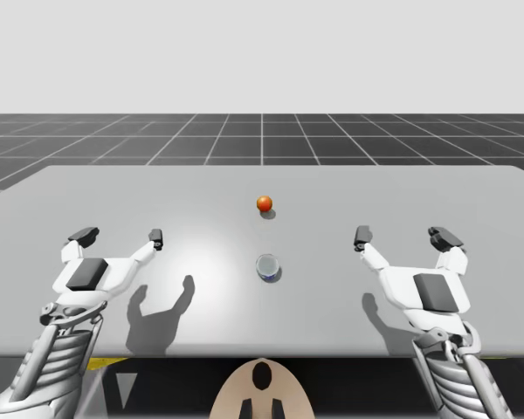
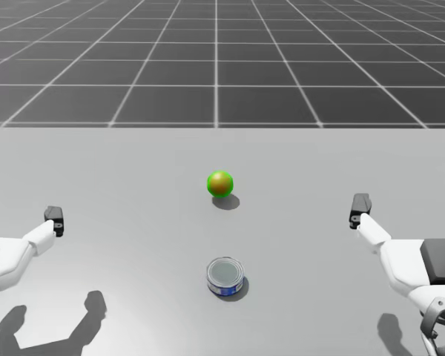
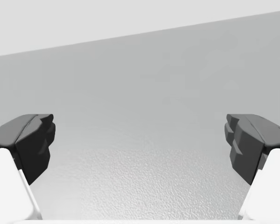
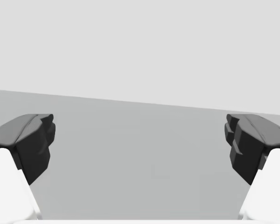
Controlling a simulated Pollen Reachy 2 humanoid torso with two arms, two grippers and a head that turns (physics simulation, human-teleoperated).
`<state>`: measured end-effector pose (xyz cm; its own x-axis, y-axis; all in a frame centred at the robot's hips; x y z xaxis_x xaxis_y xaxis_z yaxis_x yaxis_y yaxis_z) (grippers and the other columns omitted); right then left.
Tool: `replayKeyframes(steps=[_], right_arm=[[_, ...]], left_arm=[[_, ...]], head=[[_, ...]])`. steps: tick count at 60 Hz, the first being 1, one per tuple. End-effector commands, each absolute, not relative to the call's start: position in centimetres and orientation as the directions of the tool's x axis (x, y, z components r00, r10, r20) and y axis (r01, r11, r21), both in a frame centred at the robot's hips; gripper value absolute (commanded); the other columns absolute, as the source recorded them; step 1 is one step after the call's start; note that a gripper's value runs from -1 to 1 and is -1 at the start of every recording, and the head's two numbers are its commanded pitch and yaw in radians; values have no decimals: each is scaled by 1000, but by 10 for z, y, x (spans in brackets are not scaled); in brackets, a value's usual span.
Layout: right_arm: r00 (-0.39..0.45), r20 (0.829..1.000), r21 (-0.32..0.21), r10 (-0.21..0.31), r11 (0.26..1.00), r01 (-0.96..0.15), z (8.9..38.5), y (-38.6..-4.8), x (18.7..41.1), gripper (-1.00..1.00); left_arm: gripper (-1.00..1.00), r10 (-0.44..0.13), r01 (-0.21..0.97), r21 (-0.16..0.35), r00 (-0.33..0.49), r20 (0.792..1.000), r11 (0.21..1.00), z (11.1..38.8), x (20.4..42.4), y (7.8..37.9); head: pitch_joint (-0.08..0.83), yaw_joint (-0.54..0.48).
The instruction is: Watch the red light. When it turns green, pick up the object.
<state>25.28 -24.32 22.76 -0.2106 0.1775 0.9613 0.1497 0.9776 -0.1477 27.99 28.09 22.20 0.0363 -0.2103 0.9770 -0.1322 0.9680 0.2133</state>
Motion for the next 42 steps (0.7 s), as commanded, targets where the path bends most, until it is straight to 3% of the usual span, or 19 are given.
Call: replayKeyframes(steps=[1,8,29,42], right_arm=[[-209,963,-140,169,979,149,226,-241,252,-1000],[-208,964,-139,167,980,145,226,-241,252,-1000],[-208,963,-148,174,980,135,226,-242,252,-1000],[-206,963,-151,176,980,129,225,-241,252,-1000]], left_arm=[[-1000,-213,-132,216,35,976,967,222,280,281],[-1000,-215,-132,217,35,976,967,222,280,281],[-1000,-222,-128,225,37,974,966,221,280,280],[-1000,-227,-125,230,39,973,965,221,281,279]], head=[[446,-18],[461,-13],[634,6],[672,-8]])
